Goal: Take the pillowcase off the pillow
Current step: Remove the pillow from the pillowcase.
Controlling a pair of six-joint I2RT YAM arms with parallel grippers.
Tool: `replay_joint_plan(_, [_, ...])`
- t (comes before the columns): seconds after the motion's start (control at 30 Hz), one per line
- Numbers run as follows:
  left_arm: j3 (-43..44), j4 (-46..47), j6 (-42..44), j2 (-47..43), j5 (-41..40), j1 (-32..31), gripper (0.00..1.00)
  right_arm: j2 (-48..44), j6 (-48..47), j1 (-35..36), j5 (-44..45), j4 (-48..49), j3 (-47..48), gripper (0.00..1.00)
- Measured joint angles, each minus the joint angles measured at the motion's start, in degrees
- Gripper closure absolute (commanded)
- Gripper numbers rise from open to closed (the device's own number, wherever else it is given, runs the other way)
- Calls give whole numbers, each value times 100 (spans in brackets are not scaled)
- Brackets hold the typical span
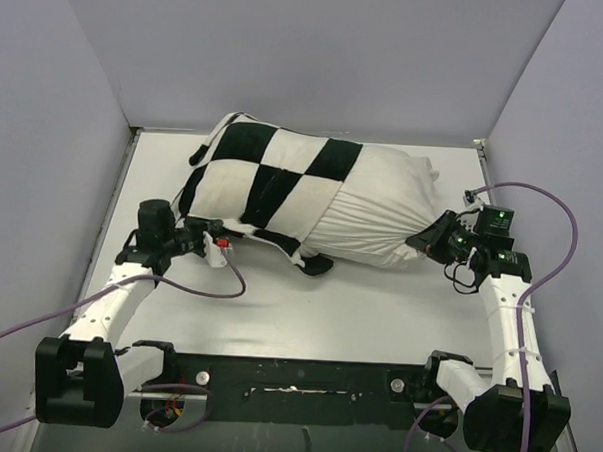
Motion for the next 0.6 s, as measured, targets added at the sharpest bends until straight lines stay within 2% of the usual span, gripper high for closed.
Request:
replay_joint_plan(0.03, [212, -439, -61, 0, 4, 59, 41, -11, 28, 20, -50, 26, -11, 100])
replay_joint_plan(0.07, [428, -839, -85, -7, -170, 144, 36, -33, 48, 87, 39, 85, -33, 100])
replay_joint_plan(0.17, [1338, -2020, -669, -9, -828, 470, 32, -74, 44, 553, 774, 293, -42, 98])
replay_joint_plan(0.2, [1786, -2417, -1029, -7, -1051, 267, 32, -74, 17, 835, 1038, 332, -35, 86])
replay_joint_plan(0.23, [2114, -2658, -1290, 0, -1163, 22, 32, -68, -17, 1115, 1239, 328, -15, 65])
replay_joint_plan(0.27, [2531, -2970, -1626, 46, -1255, -330, 32, -50, -55, 1322, 1399, 295, 33, 54])
replay_joint_plan(0.4, [4358, -3816, -2918, 549, -1318, -1598, 32, 28, -216, 1563, 1790, -85, 461, 27])
replay_joint_plan(0.5, [5318, -3945, -3729, 1143, -1401, -1893, 33, -55, -315, 1561, 2179, -369, 870, 14])
replay_joint_plan(0.6, [6253, -3954, -4444, 2026, -1648, -1921, 32, -225, -409, 1513, 2527, -605, 1274, 4])
